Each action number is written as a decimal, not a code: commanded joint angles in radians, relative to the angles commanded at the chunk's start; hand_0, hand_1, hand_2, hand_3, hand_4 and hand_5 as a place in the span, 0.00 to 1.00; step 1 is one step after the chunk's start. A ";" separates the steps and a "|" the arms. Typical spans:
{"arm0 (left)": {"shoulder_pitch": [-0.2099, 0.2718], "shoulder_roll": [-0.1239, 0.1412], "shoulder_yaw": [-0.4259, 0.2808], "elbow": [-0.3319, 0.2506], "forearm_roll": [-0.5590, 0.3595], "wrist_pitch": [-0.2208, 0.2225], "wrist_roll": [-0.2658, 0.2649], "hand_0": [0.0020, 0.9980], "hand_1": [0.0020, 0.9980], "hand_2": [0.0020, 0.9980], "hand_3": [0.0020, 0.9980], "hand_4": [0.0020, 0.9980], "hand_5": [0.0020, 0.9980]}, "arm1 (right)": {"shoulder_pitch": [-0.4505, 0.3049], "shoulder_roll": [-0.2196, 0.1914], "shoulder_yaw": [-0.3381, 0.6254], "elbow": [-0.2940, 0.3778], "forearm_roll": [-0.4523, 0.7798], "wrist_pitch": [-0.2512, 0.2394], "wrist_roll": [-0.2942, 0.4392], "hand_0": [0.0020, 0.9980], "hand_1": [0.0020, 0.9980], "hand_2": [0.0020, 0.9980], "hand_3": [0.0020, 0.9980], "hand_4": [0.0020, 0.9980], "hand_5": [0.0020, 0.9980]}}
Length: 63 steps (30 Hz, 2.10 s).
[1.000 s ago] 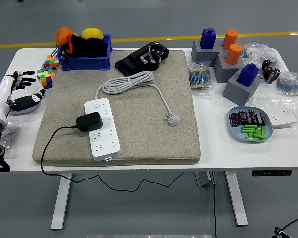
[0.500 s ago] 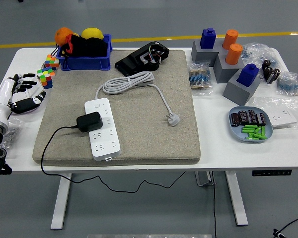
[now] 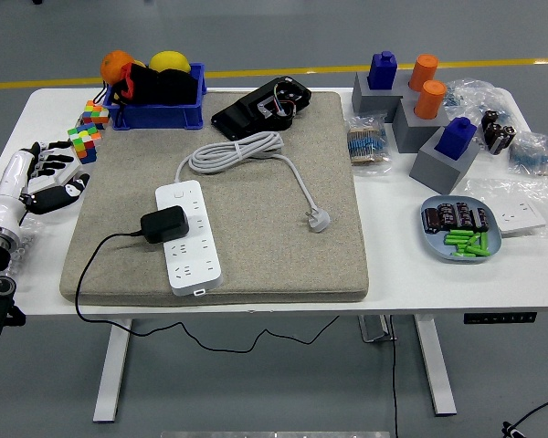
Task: Press the white button,pick up the black plug,place it near the board,insert it into the board
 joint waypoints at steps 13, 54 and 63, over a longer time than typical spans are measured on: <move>0.015 -0.007 -0.016 -0.007 0.003 0.000 0.000 0.71 0.70 0.67 0.72 0.73 0.09 | 0.009 0.010 0.010 -0.006 -0.010 -0.001 0.001 0.72 0.70 0.68 0.62 0.72 0.43; 0.026 -0.010 0.003 -0.010 -0.001 -0.001 -0.003 0.71 0.70 0.67 0.71 0.73 0.08 | -0.006 0.001 0.003 -0.005 -0.007 -0.002 0.000 0.72 0.70 0.68 0.61 0.72 0.43; 0.010 -0.013 -0.001 -0.009 -0.002 -0.002 -0.002 0.71 0.70 0.66 0.71 0.72 0.08 | 0.007 -0.002 0.006 -0.005 -0.004 -0.001 0.000 0.72 0.70 0.68 0.61 0.72 0.43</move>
